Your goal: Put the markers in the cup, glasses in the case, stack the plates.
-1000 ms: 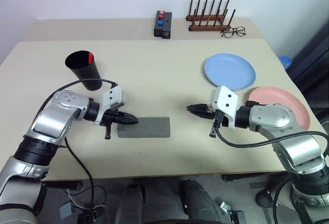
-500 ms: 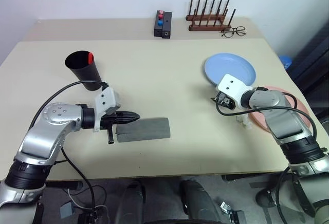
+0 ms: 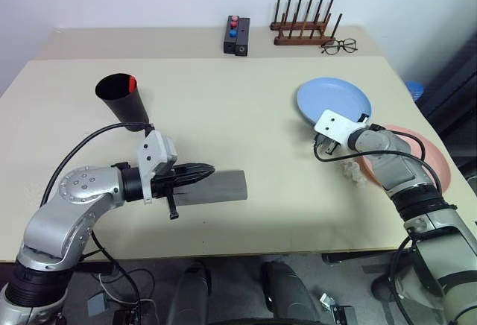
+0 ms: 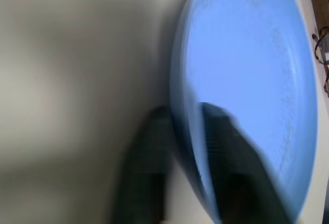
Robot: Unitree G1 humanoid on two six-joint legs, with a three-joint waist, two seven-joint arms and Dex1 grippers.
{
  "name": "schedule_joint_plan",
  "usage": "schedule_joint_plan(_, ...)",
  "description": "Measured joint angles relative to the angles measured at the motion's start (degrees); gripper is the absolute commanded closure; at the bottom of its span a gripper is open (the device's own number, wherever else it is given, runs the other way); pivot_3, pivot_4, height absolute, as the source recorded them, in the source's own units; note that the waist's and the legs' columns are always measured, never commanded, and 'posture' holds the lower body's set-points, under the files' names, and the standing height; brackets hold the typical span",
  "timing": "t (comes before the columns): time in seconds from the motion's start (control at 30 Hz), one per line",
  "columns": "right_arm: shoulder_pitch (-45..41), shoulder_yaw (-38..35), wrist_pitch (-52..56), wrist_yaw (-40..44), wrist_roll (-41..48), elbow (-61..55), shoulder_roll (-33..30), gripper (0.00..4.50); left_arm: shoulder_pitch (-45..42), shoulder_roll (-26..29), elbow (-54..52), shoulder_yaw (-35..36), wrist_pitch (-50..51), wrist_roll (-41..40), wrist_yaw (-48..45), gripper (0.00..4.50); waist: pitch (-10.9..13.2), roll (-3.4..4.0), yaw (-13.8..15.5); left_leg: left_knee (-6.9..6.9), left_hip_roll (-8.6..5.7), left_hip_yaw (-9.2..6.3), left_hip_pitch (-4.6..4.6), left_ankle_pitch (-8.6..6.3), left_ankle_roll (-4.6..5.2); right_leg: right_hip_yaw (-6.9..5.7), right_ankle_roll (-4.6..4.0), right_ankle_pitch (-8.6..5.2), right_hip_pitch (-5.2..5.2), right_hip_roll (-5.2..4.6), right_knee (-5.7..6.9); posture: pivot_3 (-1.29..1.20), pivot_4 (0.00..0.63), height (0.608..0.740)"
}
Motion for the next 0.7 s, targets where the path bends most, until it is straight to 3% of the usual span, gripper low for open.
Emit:
schedule_joint_plan(0.17, 1.62, -0.32, -1.16, -0.78, -1.9, -3.11, -0.33, 4.45, 1.02, -0.71, -1.12, -0.87, 0.52, -0.77, 2.2, 4.5, 0.0, 0.01, 0.0, -0.01, 0.0, -0.01, 0.01, 0.0, 0.0, 0.0, 0.0, 0.0, 0.0, 0.01, 0.0, 0.0, 0.15, 0.738)
schedule_joint_plan(0.4, 9.17, -9.64, 0.07, 4.24, 3.29, -24.3, -6.43, 4.45, 1.3, -2.97, 1.3, -0.88, 0.47, -1.88, 4.32, 4.5, 0.04, 0.07, 0.46, 0.03, -0.01, -0.01, 0.02, 0.0, 0.0, -0.01, -0.01, -0.01, 0.06, 0.0, -0.01, 0.0, 0.15, 0.738)
schedule_joint_plan(0.47, 13.76, -13.84, 2.03, 8.49, 6.42, -30.44, -10.28, 4.45, 1.05, -3.77, 2.49, -0.68, 0.37, -2.08, 4.66, 4.5, 0.03, 0.06, 0.81, 0.04, -0.01, -0.02, 0.03, 0.0, 0.0, -0.01, -0.01, -0.02, 0.11, -0.01, -0.04, 0.0, 0.15, 0.738)
schedule_joint_plan(0.57, 27.73, -24.0, 7.83, 16.43, 10.73, -39.34, -17.84, 4.45, 1.01, -4.06, 4.05, -0.93, -1.6, -1.93, 3.5, 4.5, 0.03, 0.08, 2.09, 0.07, -0.02, -0.01, 0.03, -0.02, 0.03, -0.02, -0.02, -0.05, 0.16, -0.03, -0.09, 0.0, 0.15, 0.738)
schedule_joint_plan(0.7, 43.43, -36.87, 12.87, 22.86, 12.66, -44.27, -20.52, 4.45, 0.02, -4.51, 6.17, -1.93, -3.73, -1.84, 1.3, 4.5, -0.03, 0.17, 1.69, 0.22, -0.01, 0.01, 0.18, -0.02, 0.02, -0.01, -0.06, -0.02, 0.29, -0.03, -0.06, 0.0, 0.15, 0.738)
